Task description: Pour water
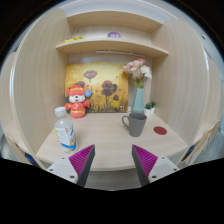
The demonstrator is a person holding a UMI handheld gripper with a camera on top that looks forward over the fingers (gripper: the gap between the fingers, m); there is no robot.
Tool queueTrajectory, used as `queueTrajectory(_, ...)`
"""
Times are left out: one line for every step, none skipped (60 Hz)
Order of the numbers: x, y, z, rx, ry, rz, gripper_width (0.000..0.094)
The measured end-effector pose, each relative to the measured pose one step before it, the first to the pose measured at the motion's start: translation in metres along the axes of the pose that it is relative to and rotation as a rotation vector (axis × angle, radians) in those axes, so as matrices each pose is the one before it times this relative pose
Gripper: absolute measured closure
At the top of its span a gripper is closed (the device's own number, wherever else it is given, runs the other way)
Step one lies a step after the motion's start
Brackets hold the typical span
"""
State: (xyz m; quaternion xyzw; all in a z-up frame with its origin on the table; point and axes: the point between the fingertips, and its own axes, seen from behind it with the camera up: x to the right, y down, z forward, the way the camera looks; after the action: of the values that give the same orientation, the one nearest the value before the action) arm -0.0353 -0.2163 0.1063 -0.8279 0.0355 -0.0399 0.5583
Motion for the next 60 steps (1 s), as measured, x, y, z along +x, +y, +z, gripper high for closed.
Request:
queueTrajectory(-0.01105,0.0046,0.00105,-0.00571,-0.01468,-0.0047,0.0181)
queueTrajectory(-0.01141,0.00422,0.00128,-0.00519,-0.01531,-0.0033,0.0182)
queueTrajectory(-0.01133,0.00389,0.00189,-0.00455,-0.01582,-0.0027,0.0181)
queueTrajectory(-0.01108,0.00369,0.00153,-0.00463,-0.01676,-0.0026,0.018)
queueTrajectory(-0.01043,0.00298,0.00192,-0.00387,-0.01587,-0.0022,0.0176)
queueTrajectory(-0.00967,0.00257,0.00219,-0.00322,-0.01324,-0.0024,0.0175)
queueTrajectory(-0.00976,0.00256,0.00271,-0.00324,-0.01326,-0.0024,0.0176)
queueTrajectory(-0.00929,0.00212,0.003,-0.0037,-0.01257,-0.0024,0.0175)
queueTrajectory(-0.00914,0.00198,0.00275,-0.0039,-0.01271,-0.0028,0.0175)
queueTrajectory(-0.0074,0.00016,0.00046,-0.00646,-0.01604,-0.003,0.0177)
queueTrajectory(-0.00898,0.00172,0.00507,0.00191,-0.00723,-0.0033,0.0177)
queueTrajectory(-0.00706,0.00003,0.00266,-0.0003,-0.00899,-0.0035,0.0177)
queueTrajectory(-0.00633,-0.00015,0.0025,0.00103,-0.00802,-0.004,0.0179)
queueTrajectory(-0.00622,-0.00072,0.00338,0.00172,-0.00723,-0.0036,0.0177)
queueTrajectory(-0.0054,-0.00056,0.00302,0.00184,-0.00706,-0.0027,0.0177)
queueTrajectory(-0.0047,-0.00051,0.00292,0.00051,-0.00576,-0.0016,0.0176)
queueTrajectory(-0.00273,-0.00227,0.00136,-0.00225,-0.0075,-0.0005,0.0177)
queueTrajectory(-0.00433,-0.00084,0.00556,0.00504,0.00081,-0.0002,0.0176)
queueTrajectory(-0.00197,-0.00303,0.00152,-0.00079,-0.00492,0.001,0.0178)
queueTrajectory(-0.00262,-0.00221,0.00374,0.0038,-0.00165,0.0014,0.0177)
queueTrajectory(-0.00241,-0.00254,0.0038,0.00369,-0.00175,0.0024,0.0177)
queueTrajectory(-0.00317,-0.00171,0.00595,0.0063,0.00252,0.0028,0.0177)
queueTrajectory(-0.00182,-0.00211,0.00426,0.0032,-0.00002,0.0031,0.0177)
queueTrajectory(-0.00041,-0.00312,0.00131,-0.00076,-0.00422,0.0027,0.0175)
queueTrajectory(-0.00156,-0.00254,0.00391,0.00417,-0.00119,0.0029,0.0178)
queueTrajectory(-0.001,-0.00273,0.0038,0.00434,-0.00141,0.0025,0.0177)
queueTrajectory(-0.00192,-0.00129,0.00614,0.00795,0.00285,0.0018,0.0177)
queueTrajectory(0.00002,-0.0035,0.00171,0.00081,-0.00277,0.0024,0.0178)
queueTrajectory(-0.00156,-0.00134,0.00629,0.00686,0.0045,0.0014,0.0177)
queueTrajectory(0.00018,-0.00271,0.00193,-0.00069,-0.00238,0.0005,0.0175)
queueTrajectory(-0.00039,-0.00136,0.00373,0.00227,0.0003,-0.0014,0.0176)
queueTrajectory(-0.00006,-0.00157,0.0033,0.00246,0.00033,-0.0022,0.0178)
queueTrajectory(0.00054,-0.00147,0.00322,0.00297,0.00189,-0.0025,0.0177)
queueTrajectory(0.00097,-0.00155,0.00344,0.00342,0.00339,-0.0019,0.0177)
queueTrajectory(0.00105,-0.00132,0.00328,0.00216,0.00408,-0.0011,0.0178)
queueTrajectory(0.00034,-0.00108,0.00322,0.00231,0.00265,-0.0003,0.0176)
queueTrajectory(0.00006,-0.00105,0.00271,0.00297,0.00052,-0.0005,0.018)
queueTrajectory(0.00013,-0.00139,0.00307,0.005,0.00035,-0.0003,0.0179)
queueTrajectory(0.0004,-0.00108,0.00331,0.00507,0.00129,-0.0011,0.0177)
queueTrajectory(0.0006,-0.00093,0.00256,0.00566,0.00179,-0.0006,0.0179)
queueTrajectory(0.00068,-0.00042,0.00326,0.0061,0.00256,-0.001,0.0179)
queueTrajectory(0.0007,0.0,0.00283,0.00406,0.00188,-0.0014,0.0179)
queueTrajectory(0.00033,0.00038,0.00315,0.00264,0.0016,-0.0017,0.0179)
queueTrajectory(-0.00005,0.0003,0.00319,0.00292,0.00048,-0.0023,0.0179)
queueTrajectory(-0.00062,0.00016,0.00271,0.00392,-0.00099,-0.0039,0.0181)
queueTrajectory(-0.00056,-0.00007,0.00253,0.0057,-0.0025,-0.0048,0.0182)
queueTrajectory(-0.00076,-0.00019,0.00273,0.00654,-0.00308,-0.0035,0.0186)
queueTrajectory(-0.00076,-0.00019,0.00263,0.00729,-0.00217,-0.0021,0.0184)
queueTrajectory(-0.0014,0.0006,0.00473,0.01129,0.00077,-0.0015,0.0186)
queueTrajectory(-0.00254,-0.00118,0.00162,0.00708,-0.00825,0.0002,0.0189)
queueTrajectory(-0.00293,-0.0009,0.00157,0.01051,-0.00982,-0.0028,0.0198)
queueTrajectory(-0.003,-0.00149,0.00136,0.01265,-0.01058,-0.0037,0.0212)
queueTrajectory(-0.00299,-0.00149,0.00105,0.01331,-0.01194,-0.0044,0.0232)
queueTrajectory(-0.00216,-0.00079,0.00126,0.01357,-0.00939,-0.0047,0.0256)
queueTrajectory(0.00019,-0.00017,0.00044,0.01091,-0.0041,-0.0049,0.0284)
queueTrajectory(-0.00082,0.0,0.00139,0.00863,0.0015,-0.0035,0.0318)
queueTrajectory(0.00154,0.00179,0.00073,0.0091,-0.00416,-0.0036,0.0368)
queueTrajectory(-0.00077,-0.00031,0.00042,0.00604,-0.00469,-0.0036,0.0387)
queueTrajectory(-0.00158,-0.00235,-0.00018,0.01303,-0.00727,-0.0018,0.0389)
queueTrajectory(-0.00102,-0.00025,-0.00008,0.00747,-0.00547,-0.0034,0.0407)
